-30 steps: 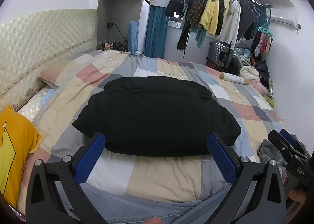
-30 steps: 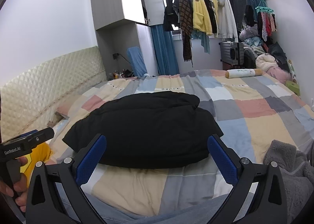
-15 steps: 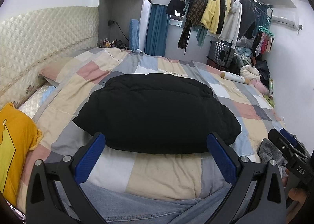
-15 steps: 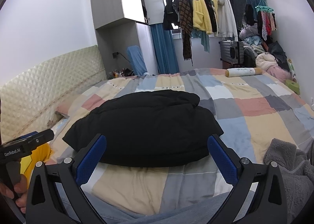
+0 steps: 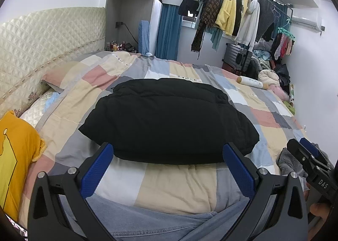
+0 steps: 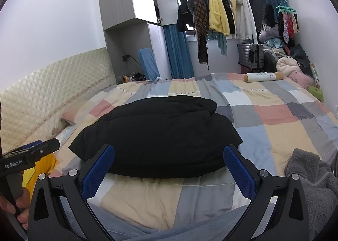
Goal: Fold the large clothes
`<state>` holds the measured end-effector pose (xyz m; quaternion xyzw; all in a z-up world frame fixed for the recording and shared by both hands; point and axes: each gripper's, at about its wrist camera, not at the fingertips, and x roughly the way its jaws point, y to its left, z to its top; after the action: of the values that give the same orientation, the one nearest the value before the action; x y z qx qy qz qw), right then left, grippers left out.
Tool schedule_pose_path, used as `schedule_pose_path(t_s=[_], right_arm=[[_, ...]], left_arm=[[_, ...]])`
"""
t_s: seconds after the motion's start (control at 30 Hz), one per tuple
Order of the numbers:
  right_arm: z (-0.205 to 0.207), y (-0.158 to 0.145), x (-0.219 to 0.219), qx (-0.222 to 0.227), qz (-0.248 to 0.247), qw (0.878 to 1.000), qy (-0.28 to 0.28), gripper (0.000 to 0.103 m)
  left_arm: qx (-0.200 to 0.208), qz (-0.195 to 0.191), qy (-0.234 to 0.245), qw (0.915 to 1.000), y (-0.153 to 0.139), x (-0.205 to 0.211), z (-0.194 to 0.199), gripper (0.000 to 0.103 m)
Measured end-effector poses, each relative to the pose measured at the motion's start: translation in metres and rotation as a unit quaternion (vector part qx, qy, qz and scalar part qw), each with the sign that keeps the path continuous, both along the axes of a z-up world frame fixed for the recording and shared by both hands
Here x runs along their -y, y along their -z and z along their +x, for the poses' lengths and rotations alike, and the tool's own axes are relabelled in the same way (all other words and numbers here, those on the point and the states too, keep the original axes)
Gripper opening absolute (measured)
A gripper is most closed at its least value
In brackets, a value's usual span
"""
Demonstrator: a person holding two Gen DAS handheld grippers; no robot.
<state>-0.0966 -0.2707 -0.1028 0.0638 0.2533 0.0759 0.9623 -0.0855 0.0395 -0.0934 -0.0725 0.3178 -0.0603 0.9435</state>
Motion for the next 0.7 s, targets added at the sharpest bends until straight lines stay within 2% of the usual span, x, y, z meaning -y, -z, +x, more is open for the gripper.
schedule_pose_path(t_s=[0.7], right_arm=[[-0.0003,0.0036,0.0017,-0.003,-0.001,1.000,-0.001,0.103]], left_arm=[[-0.002,0.000,0.002,1.0000,0.0004,0.0004,-0.0019,0.103]])
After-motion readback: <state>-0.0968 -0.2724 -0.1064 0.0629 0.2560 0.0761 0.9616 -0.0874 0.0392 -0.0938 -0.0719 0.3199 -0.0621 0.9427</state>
